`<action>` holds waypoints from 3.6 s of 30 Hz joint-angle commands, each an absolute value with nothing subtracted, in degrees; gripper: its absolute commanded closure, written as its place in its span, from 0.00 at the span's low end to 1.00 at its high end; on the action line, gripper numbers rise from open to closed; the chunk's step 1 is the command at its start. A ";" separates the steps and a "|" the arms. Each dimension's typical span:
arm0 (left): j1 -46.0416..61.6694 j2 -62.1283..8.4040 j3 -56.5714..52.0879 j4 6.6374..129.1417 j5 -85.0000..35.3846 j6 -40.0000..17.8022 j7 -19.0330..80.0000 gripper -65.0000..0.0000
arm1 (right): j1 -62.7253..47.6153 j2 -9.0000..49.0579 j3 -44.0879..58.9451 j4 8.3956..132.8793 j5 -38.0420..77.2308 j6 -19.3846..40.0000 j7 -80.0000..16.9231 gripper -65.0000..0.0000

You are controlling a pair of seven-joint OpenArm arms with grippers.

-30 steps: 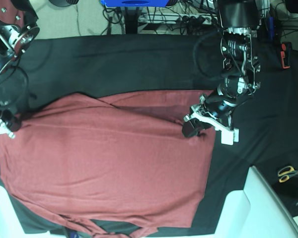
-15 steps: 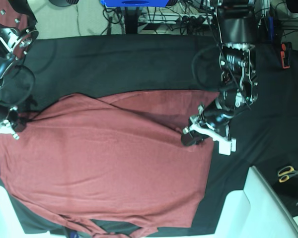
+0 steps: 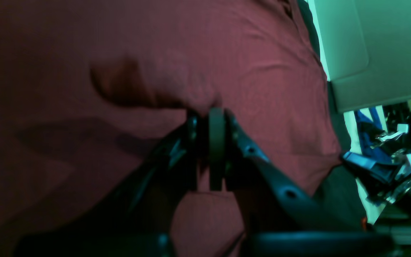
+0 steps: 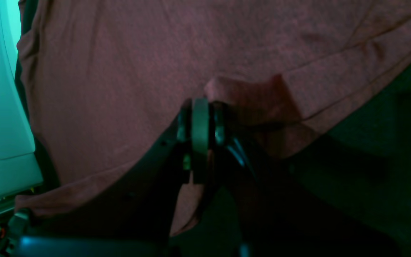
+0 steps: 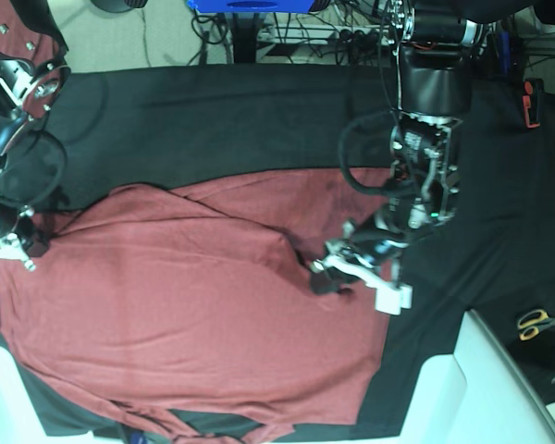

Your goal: Fold the T-shirt properly

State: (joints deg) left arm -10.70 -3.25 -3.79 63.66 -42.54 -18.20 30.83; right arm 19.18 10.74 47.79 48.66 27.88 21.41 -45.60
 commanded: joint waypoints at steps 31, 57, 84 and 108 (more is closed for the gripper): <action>-7.78 -6.11 -3.03 74.42 -43.91 -8.04 29.14 0.30 | 20.18 11.56 47.96 49.80 29.67 22.29 -44.79 0.46; 19.91 -15.08 -7.34 94.73 -44.18 -8.22 29.58 0.86 | 13.32 19.74 50.24 36.00 47.96 19.65 -32.57 0.45; 19.91 -16.66 -7.34 87.78 -56.22 -8.22 29.58 0.46 | 21.76 22.46 43.82 24.92 44.00 18.59 -25.19 0.46; 19.74 -16.66 -7.34 87.96 -56.22 -8.22 29.58 0.46 | 22.90 22.11 49.71 17.45 43.47 14.64 -23.52 0.45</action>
